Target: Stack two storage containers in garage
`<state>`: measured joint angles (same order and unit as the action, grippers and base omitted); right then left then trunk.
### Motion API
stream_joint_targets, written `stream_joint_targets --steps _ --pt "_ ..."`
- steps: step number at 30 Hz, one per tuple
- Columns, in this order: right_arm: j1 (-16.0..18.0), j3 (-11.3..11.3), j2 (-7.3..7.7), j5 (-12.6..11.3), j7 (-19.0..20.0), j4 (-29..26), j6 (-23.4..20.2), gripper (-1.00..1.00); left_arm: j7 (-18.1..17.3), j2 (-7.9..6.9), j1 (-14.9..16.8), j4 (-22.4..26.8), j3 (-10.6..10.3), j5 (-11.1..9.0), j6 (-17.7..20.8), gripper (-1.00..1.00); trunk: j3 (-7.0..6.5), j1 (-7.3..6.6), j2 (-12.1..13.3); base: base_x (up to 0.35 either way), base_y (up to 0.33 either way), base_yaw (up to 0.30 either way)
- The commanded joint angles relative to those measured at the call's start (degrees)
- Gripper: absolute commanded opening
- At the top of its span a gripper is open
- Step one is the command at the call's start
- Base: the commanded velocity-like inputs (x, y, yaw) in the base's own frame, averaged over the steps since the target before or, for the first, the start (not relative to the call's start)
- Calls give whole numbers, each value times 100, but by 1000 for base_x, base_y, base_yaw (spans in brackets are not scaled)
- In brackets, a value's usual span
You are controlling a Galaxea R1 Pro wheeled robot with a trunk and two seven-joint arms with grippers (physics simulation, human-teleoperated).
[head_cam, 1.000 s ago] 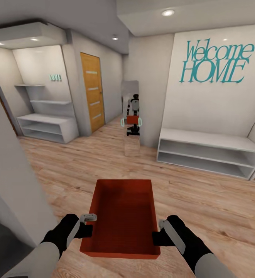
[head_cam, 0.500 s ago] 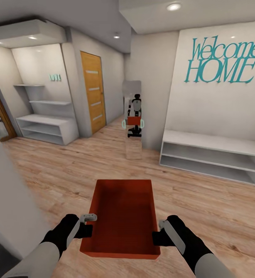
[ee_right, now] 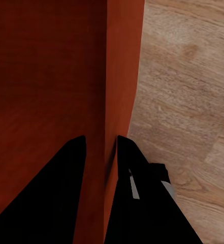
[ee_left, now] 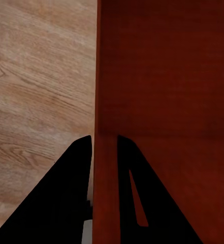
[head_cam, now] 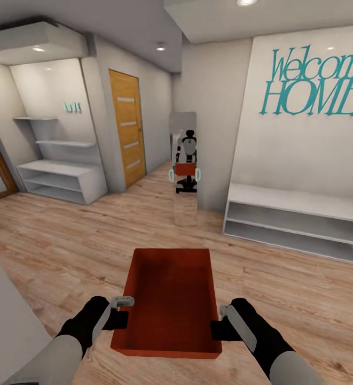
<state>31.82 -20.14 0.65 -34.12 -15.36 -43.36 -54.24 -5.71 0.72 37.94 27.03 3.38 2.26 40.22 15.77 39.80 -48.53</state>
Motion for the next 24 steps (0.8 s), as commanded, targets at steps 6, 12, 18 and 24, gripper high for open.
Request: stream_joint_targets --steps 6,12,18,24 --pt "0 -25 5 248 -73 3 -78 -100 -11 14 6 25 10 -33 30 -100 8 4 -6 330 0 0" --pt "0 -25 5 248 -73 3 -78 -100 -9 16 4 26 8 -33 30 -100 8 4 -6 330 0 0" --pt "0 -25 5 248 -73 3 -78 -100 -9 16 6 28 6 -33 30 -100 8 4 -6 330 0 0" --pt "1 -25 5 248 -73 3 -78 -100 -9 16 5 28 6 -33 30 -100 8 4 -6 330 0 0"
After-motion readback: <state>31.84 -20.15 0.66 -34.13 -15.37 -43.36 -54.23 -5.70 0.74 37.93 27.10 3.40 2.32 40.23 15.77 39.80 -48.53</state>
